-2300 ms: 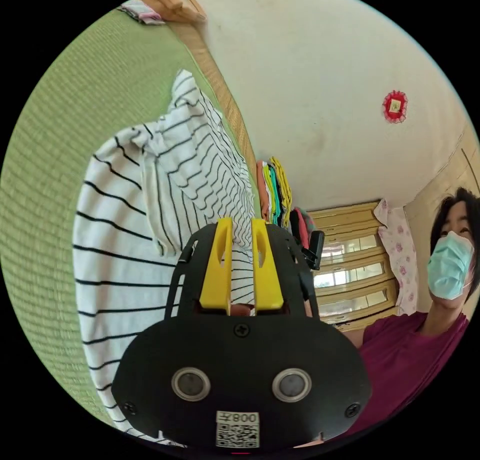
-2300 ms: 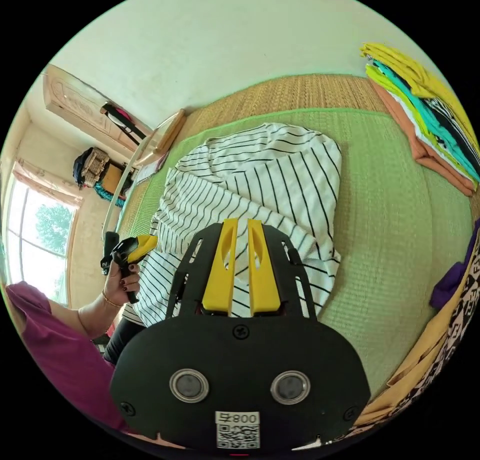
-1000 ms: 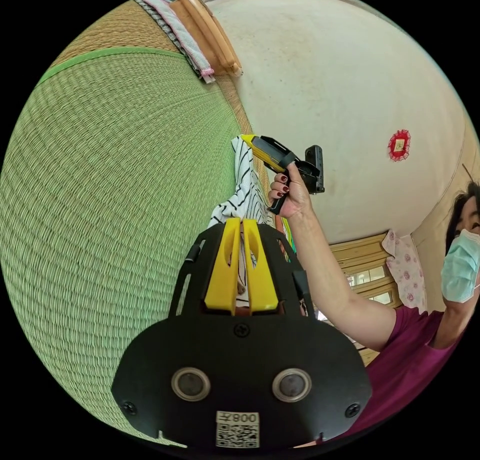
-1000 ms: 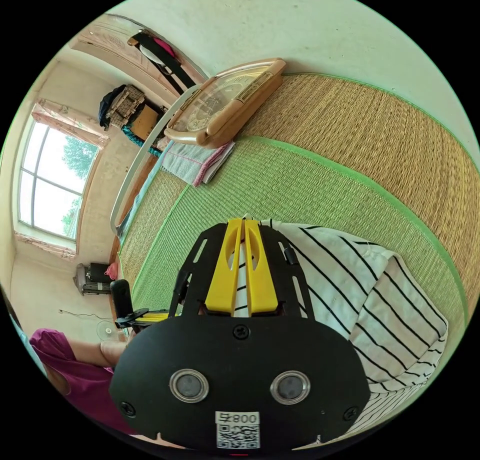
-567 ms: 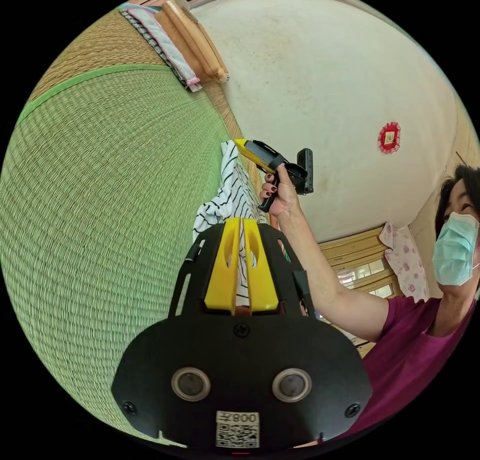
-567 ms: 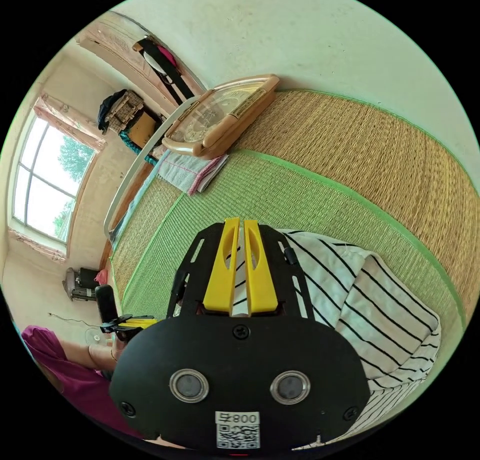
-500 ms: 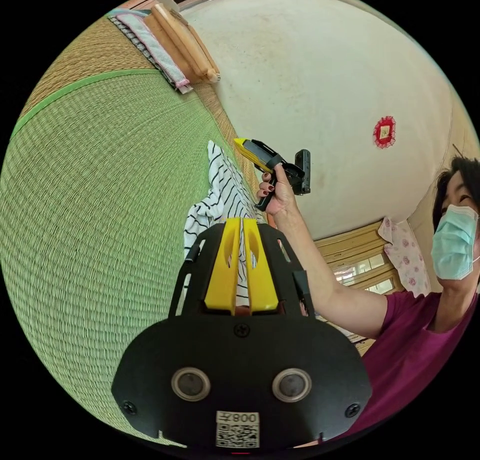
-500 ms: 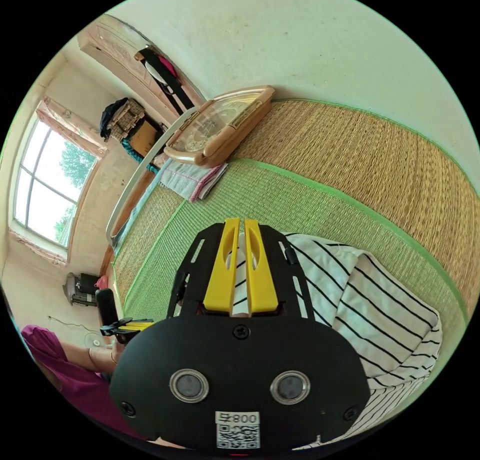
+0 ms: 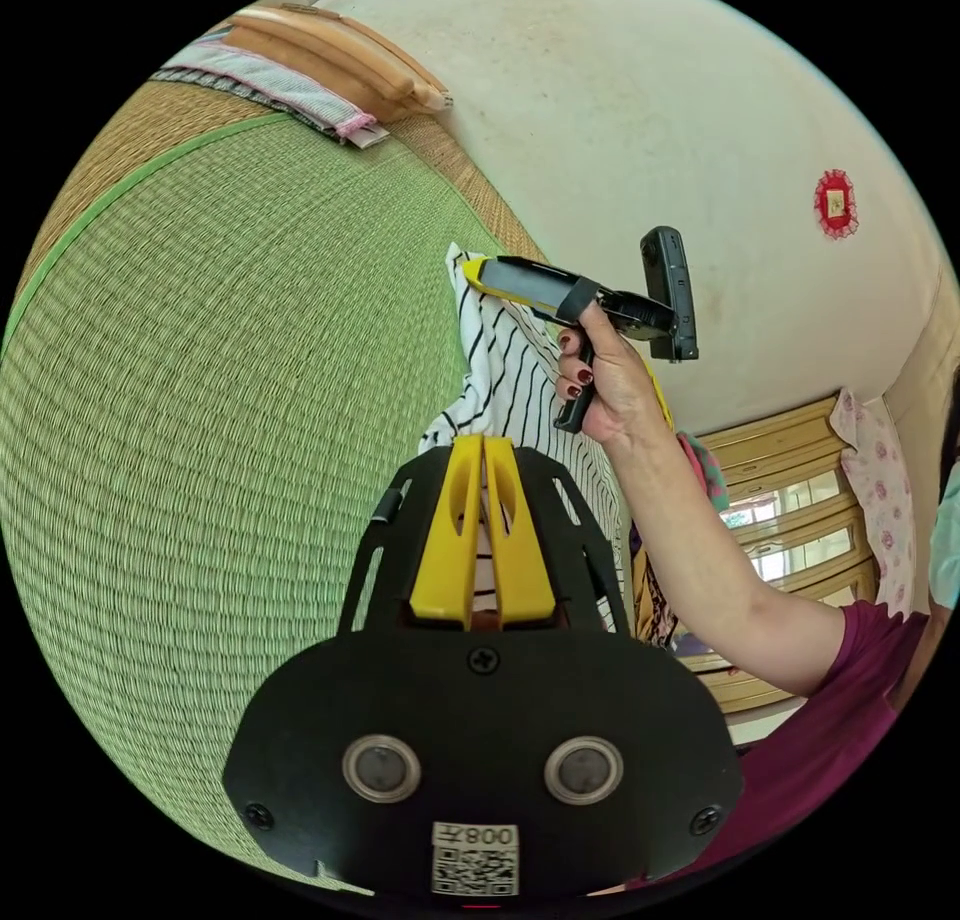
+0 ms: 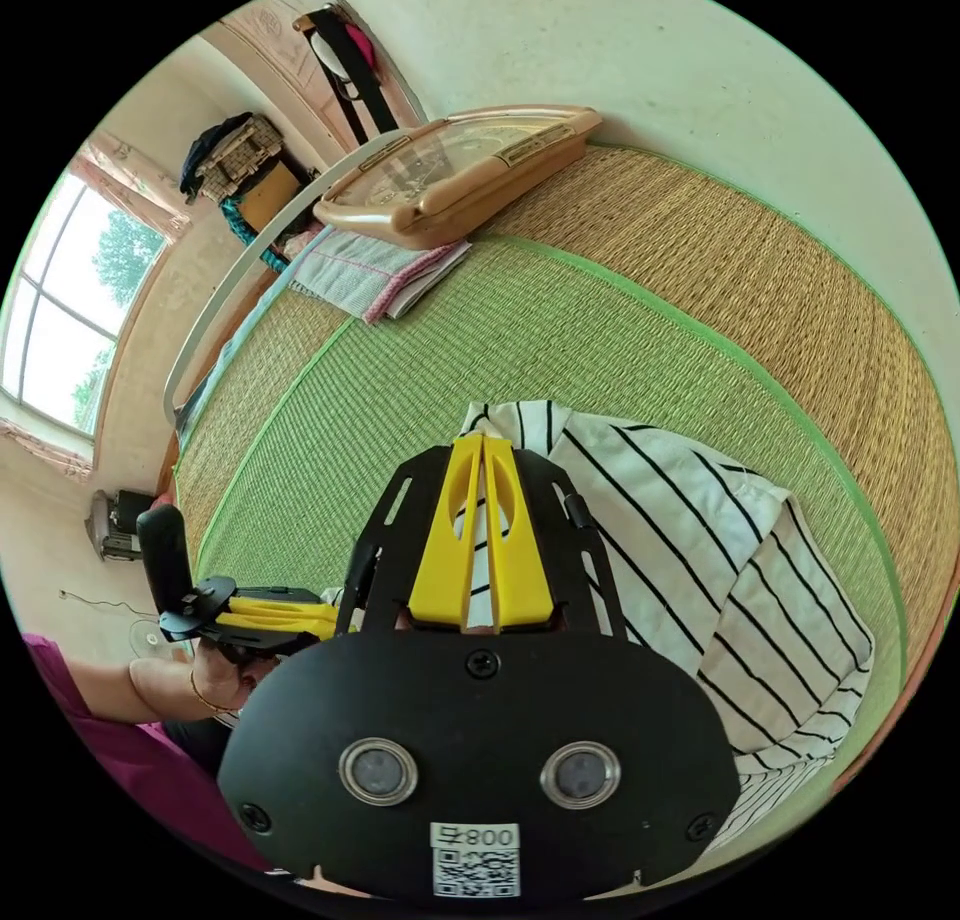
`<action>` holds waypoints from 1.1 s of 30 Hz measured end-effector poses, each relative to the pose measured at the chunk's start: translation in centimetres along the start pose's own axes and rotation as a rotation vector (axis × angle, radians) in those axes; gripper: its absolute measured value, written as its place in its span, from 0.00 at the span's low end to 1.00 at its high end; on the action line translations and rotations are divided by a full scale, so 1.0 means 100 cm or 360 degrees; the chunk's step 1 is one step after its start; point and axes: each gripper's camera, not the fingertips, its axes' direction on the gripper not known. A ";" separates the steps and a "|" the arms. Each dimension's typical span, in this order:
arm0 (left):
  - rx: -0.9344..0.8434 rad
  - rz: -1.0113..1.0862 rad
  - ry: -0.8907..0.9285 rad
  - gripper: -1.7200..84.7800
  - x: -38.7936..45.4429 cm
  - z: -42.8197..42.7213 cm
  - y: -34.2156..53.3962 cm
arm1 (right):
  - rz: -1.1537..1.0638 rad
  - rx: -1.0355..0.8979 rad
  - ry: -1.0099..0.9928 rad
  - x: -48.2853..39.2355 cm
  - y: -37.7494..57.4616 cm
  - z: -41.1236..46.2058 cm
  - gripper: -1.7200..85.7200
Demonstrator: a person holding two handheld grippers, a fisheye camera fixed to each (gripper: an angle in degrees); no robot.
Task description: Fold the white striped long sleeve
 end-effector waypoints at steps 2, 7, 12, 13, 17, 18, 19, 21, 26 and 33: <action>-0.0006 0.0000 -0.0026 0.03 0.010 0.004 -0.004 | 0.0045 0.0013 -0.0015 0.006 -0.002 -0.003 0.02; 0.0068 0.0044 0.0071 0.05 0.031 0.001 -0.011 | 0.0068 0.0051 0.0029 0.014 0.006 -0.026 0.02; 0.0077 0.0154 0.0032 0.10 0.051 0.009 -0.044 | 0.0187 0.0253 0.0122 0.077 0.066 -0.121 0.08; 0.0064 0.0183 -0.0006 0.11 0.056 0.014 -0.056 | 0.0223 0.0267 0.0150 0.089 0.077 -0.133 0.09; -0.0015 0.0280 -0.0155 0.12 0.073 0.041 -0.098 | 0.0577 0.0309 0.0369 0.189 0.165 -0.204 0.11; -0.0029 0.0290 -0.0182 0.12 0.075 0.046 -0.103 | 0.0698 0.0311 0.0410 0.217 0.191 -0.219 0.11; -0.0051 0.0311 -0.0249 0.12 0.080 0.056 -0.111 | 0.0753 0.0313 0.0422 0.230 0.203 -0.226 0.11; -0.0103 0.0340 -0.0342 0.11 0.088 0.070 -0.122 | 0.0963 0.0314 0.0471 0.272 0.245 -0.245 0.11; -0.0236 0.0368 -0.0536 0.06 0.108 0.110 -0.135 | 0.1126 0.0303 0.0364 0.308 0.281 -0.248 0.10; -0.0236 0.0445 -0.0689 0.03 0.139 0.140 -0.150 | 0.1159 0.0246 0.0482 0.317 0.272 -0.266 0.02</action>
